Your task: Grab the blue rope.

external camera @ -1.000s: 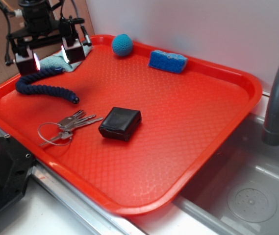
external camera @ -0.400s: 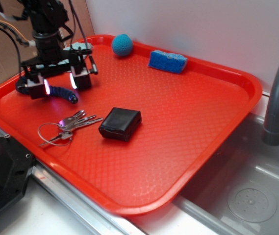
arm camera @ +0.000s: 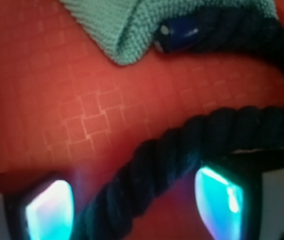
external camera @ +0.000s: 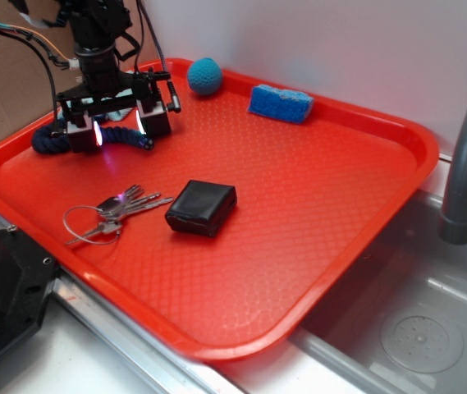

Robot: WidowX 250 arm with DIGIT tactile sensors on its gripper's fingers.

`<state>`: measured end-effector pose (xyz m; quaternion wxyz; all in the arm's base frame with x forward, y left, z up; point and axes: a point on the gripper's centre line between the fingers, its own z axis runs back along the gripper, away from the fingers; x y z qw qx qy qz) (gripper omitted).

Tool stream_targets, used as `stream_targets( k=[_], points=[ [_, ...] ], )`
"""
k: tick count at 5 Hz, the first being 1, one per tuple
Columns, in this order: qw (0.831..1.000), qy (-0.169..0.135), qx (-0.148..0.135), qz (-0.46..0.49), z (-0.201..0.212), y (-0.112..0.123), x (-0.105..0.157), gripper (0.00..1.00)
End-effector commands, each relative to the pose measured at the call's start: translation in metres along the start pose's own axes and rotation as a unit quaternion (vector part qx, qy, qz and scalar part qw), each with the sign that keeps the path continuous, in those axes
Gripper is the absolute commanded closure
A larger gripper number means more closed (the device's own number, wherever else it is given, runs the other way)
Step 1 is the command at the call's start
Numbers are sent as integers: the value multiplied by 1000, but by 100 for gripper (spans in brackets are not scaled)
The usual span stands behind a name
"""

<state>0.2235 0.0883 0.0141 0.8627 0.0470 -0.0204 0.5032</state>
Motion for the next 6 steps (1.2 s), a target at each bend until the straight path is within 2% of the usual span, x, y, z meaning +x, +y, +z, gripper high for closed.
stream_targets(
  k=[1,2,3,4,5,6],
  points=[
    [998,-4,16,-64,2,-4,-8,100],
    [982,0,-4,-187,2,-51,-21,100],
    [950,16,-59,-307,5,-84,-42,100],
    [917,19,-81,-391,52,-18,-39,100],
    [882,-30,-94,-462,98,-55,-28,100],
    [873,-76,-126,-464,149,1,-46,100]
  ],
)
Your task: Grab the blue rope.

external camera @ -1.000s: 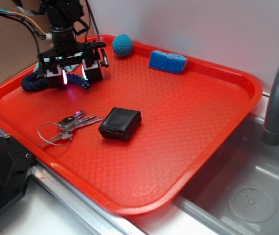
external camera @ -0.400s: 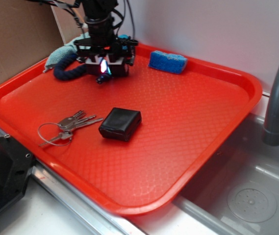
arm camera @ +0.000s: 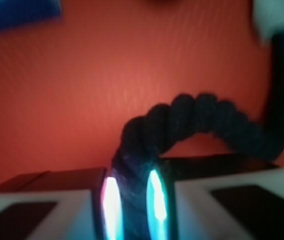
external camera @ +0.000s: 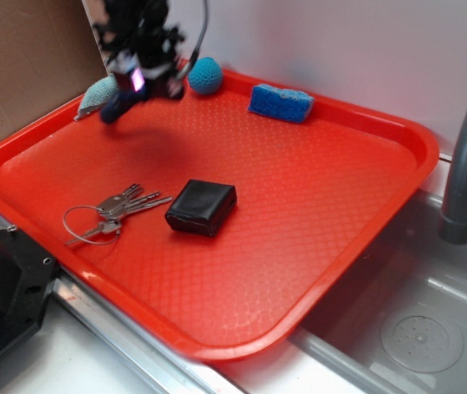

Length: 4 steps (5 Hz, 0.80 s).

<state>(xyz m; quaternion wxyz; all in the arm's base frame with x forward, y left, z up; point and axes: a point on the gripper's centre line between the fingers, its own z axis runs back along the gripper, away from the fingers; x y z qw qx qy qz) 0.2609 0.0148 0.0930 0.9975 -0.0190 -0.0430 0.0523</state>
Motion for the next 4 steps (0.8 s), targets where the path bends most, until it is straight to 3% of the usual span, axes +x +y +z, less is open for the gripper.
stream_targets(
  k=[1,2,4],
  points=[
    [996,-85,-14,-33,125,16,-97,100],
    [995,-84,-15,-52,176,5,-113,100],
    [998,-43,1,-48,188,-1,-114,100]
  ],
)
